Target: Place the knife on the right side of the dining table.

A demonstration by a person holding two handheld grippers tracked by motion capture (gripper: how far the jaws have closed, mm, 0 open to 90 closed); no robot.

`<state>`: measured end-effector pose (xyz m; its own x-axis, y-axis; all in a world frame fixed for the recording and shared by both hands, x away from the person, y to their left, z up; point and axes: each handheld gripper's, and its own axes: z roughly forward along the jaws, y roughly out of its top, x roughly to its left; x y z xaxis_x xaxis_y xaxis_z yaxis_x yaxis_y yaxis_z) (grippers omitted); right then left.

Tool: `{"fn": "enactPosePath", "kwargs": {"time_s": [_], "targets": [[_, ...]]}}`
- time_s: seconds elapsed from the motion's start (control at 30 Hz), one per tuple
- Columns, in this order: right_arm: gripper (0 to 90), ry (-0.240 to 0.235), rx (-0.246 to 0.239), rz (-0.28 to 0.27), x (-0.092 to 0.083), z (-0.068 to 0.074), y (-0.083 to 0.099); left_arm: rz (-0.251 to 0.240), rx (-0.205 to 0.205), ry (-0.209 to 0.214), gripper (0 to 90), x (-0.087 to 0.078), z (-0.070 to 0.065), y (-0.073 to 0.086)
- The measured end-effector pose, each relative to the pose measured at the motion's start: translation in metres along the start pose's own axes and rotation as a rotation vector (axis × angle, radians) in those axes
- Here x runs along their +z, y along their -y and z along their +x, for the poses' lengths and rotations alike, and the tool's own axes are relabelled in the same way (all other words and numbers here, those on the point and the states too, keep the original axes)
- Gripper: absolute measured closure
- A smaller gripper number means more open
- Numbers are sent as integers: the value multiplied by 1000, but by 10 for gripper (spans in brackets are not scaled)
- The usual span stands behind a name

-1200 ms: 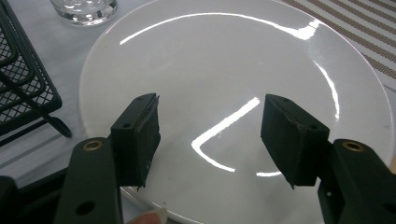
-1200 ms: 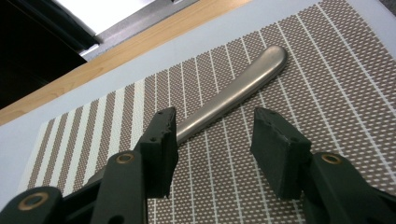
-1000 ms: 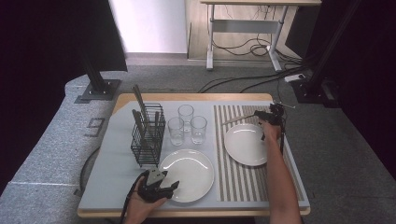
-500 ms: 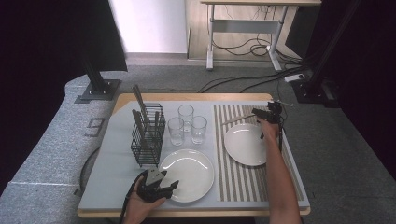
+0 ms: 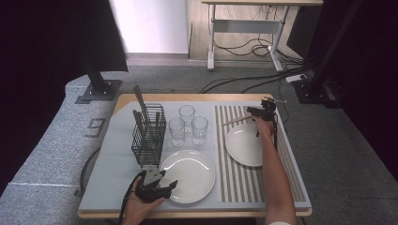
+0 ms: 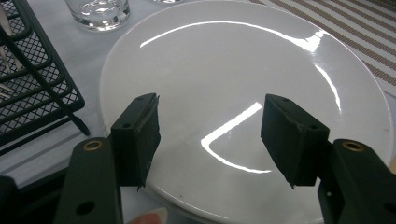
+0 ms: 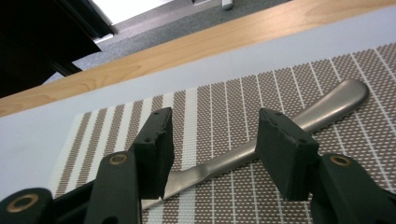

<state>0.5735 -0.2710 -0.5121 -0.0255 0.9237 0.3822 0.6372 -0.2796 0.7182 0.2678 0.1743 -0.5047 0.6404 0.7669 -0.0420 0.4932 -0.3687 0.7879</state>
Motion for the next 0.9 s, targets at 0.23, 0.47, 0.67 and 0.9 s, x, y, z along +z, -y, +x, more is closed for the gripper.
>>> {"fn": "enactPosePath", "kwargs": {"time_s": [0.23,0.47,0.67,0.9], "targets": [[462,18,16,21,8,-7,3,4,-4,2,374,2,2,1],[464,19,14,16,6,-9,2,8,-4,7,373,4,1,2],[463,27,5,46,7,-6,-2,10,-5,10,373,5,1,2],[471,25,-10,16,10,0,-9,11,-8,9,374,4,2,3]]}}
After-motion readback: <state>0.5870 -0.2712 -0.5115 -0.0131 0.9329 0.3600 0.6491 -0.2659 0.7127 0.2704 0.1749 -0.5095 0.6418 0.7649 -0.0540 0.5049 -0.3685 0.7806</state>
